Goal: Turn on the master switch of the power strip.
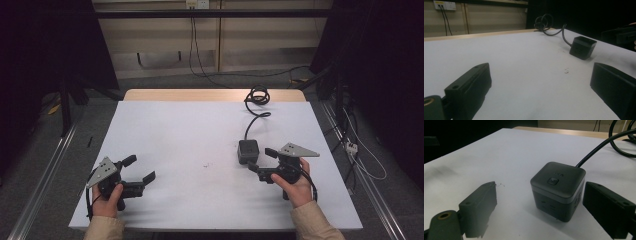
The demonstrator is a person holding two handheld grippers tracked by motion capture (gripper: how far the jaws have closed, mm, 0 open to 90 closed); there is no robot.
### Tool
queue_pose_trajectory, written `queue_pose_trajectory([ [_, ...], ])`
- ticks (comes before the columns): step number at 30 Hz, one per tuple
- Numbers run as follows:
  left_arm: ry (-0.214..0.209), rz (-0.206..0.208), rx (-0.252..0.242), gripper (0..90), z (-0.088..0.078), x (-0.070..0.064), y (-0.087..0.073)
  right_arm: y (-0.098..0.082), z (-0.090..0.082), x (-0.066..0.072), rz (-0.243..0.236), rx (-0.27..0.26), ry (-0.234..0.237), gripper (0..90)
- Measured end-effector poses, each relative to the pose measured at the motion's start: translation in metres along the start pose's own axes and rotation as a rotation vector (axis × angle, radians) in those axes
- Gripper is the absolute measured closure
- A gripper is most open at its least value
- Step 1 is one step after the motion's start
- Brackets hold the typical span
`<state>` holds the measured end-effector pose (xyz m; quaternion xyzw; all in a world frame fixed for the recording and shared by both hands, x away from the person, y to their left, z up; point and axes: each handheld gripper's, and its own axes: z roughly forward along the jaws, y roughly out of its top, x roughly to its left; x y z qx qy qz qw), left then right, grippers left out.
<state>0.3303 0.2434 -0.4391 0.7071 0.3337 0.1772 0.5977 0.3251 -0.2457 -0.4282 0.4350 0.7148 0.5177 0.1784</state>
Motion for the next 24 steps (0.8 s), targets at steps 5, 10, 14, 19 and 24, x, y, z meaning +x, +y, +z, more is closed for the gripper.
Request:
queue_pose_trajectory([
  [5,0.001,-0.001,-0.002,3.0,0.001,0.0,0.0,-0.003,-0.005,-0.002,0.0,-0.003,0.0,11.7],
  [10,0.001,-0.003,-0.002,3.0,0.001,0.0,-0.001,-0.006,-0.01,-0.003,0.004,-0.005,0.002,11.7],
  [14,0.0,-0.001,-0.001,3.0,0.001,0.0,-0.001,-0.007,-0.014,-0.005,-0.001,-0.008,0.002,11.7],
  [19,-0.001,0.0,-0.001,3.0,0.001,0.0,-0.001,-0.011,-0.017,-0.005,-0.001,-0.008,0.008,11.7],
  [24,0.0,-0.004,0.0,3.0,0.002,0.0,-0.001,-0.013,-0.02,-0.005,-0.008,-0.005,0.011,11.7],
])
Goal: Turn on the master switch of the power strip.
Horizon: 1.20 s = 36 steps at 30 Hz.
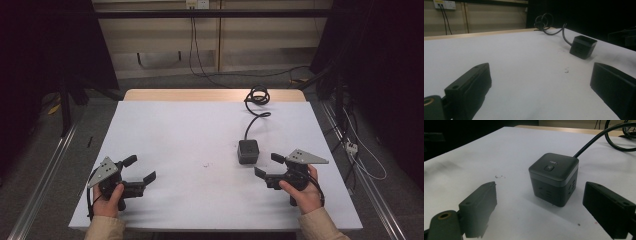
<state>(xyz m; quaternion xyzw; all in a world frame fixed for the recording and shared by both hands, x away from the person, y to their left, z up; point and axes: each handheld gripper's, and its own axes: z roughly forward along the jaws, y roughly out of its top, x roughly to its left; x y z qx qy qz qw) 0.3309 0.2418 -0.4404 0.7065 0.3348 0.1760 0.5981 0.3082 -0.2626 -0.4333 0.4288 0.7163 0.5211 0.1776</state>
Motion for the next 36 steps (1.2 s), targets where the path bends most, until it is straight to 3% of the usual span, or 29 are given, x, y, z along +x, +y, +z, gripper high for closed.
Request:
queue_pose_trajectory([
  [36,-0.002,0.002,0.004,3.0,0.002,-0.001,0.0,-0.016,-0.021,-0.011,-0.004,0.01,-0.031,11.7],
])
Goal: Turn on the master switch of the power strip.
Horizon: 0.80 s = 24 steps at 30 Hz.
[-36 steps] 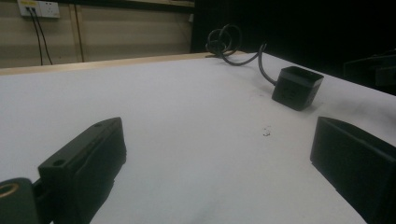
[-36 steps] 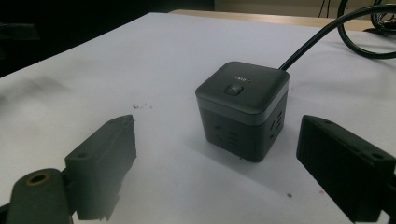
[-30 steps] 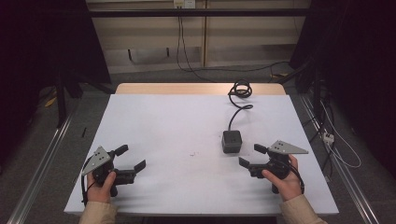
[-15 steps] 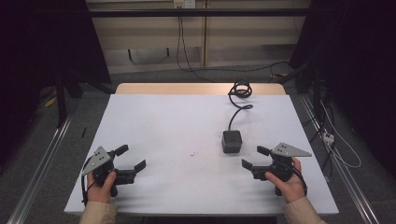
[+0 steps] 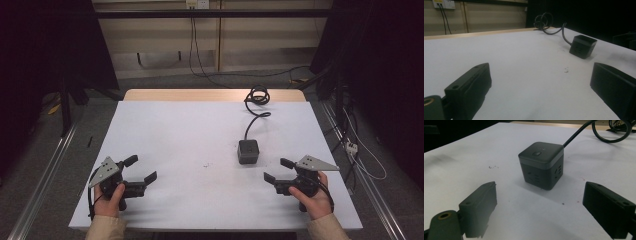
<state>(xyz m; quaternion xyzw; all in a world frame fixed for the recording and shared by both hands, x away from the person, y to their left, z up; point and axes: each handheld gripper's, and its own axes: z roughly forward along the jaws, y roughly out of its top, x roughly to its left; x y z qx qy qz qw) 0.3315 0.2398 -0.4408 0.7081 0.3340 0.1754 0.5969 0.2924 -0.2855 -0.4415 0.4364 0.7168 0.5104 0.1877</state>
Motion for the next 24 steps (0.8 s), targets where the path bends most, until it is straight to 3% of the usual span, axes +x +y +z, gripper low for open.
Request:
queue_pose_trajectory([
  [24,0.001,-0.002,0.006,3.0,0.0008,-0.0008,-0.0003,-0.0091,-0.01,-0.0065,-0.005,0.013,-0.021,12.1],
])
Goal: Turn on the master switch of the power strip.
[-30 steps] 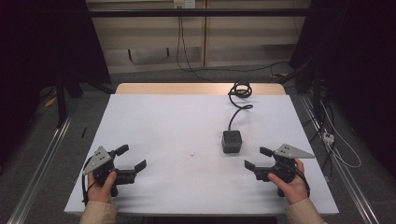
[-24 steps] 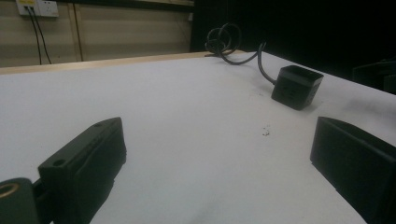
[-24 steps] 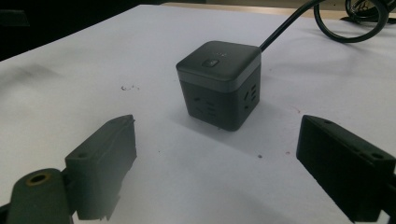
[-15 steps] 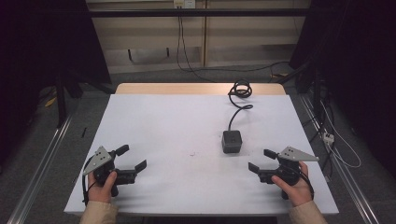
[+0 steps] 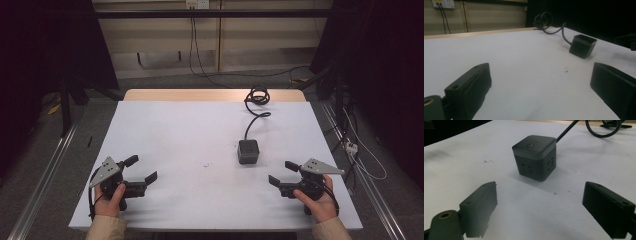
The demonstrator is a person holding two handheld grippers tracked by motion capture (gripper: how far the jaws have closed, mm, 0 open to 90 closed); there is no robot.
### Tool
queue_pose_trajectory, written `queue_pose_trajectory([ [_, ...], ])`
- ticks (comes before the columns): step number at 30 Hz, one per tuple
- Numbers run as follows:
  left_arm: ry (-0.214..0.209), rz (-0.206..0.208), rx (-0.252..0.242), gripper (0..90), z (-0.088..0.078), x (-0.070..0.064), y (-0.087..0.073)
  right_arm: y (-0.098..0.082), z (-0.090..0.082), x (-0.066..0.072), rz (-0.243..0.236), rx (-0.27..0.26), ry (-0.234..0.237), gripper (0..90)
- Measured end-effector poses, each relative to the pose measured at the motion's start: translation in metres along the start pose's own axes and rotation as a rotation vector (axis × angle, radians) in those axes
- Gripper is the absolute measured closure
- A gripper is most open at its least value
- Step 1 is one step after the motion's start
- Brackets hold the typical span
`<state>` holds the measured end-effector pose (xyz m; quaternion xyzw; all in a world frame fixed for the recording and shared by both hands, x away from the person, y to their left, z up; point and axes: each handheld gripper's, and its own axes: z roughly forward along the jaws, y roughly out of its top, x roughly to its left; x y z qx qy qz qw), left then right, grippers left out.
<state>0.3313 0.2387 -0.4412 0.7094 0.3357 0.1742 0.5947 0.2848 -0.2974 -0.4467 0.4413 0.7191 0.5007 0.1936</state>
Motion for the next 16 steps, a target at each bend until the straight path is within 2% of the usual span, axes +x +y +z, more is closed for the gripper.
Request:
queue_pose_trajectory([
  [16,-0.005,0.003,0.001,3.0,0.0036,-0.0006,0.0,-0.0017,-0.0034,-0.001,-0.002,0.0,-0.006,12.1],
])
